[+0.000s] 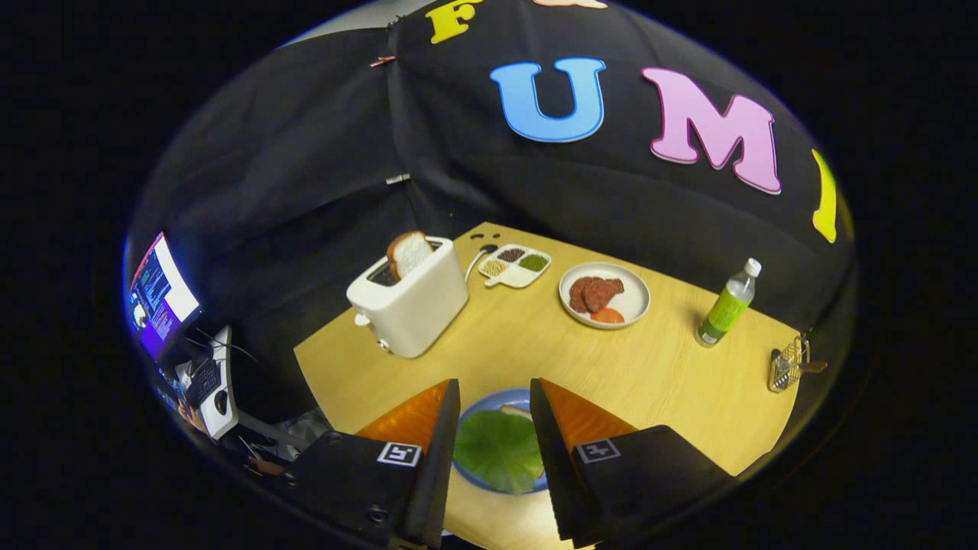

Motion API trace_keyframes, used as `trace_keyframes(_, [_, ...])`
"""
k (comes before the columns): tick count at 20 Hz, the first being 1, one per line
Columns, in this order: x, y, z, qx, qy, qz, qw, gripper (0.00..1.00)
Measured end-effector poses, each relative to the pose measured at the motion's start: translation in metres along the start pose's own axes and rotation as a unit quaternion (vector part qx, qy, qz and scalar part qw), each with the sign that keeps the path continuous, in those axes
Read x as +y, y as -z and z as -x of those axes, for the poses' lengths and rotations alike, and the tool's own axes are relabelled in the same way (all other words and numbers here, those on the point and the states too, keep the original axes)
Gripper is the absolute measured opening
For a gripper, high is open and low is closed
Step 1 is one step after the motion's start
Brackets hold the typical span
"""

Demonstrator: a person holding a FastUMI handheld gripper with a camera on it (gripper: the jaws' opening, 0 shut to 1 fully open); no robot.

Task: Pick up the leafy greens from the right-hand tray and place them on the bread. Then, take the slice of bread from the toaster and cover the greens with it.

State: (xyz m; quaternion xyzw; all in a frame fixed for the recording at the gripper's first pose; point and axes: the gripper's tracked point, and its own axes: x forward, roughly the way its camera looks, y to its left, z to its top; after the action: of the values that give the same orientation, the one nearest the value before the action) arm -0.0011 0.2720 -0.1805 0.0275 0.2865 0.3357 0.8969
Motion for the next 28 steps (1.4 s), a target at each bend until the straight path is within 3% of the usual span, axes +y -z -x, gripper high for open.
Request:
trace_keyframes(6, [0.072, -0.070, -0.028, -0.035, -0.046, 0.012, 0.998, 0.58])
trace_keyframes(10, [0.115, -0.100, -0.069, -0.047, -0.052, 0.034, 0.997, 0.58])
trace_keyframes(20, [0.160, -0.118, -0.197, -0.011, -0.003, 0.059, 0.998, 0.58])
trace_keyframes(28, [0.141, -0.089, -0.281, 0.065, 0.068, 0.058, 0.994, 0.57])
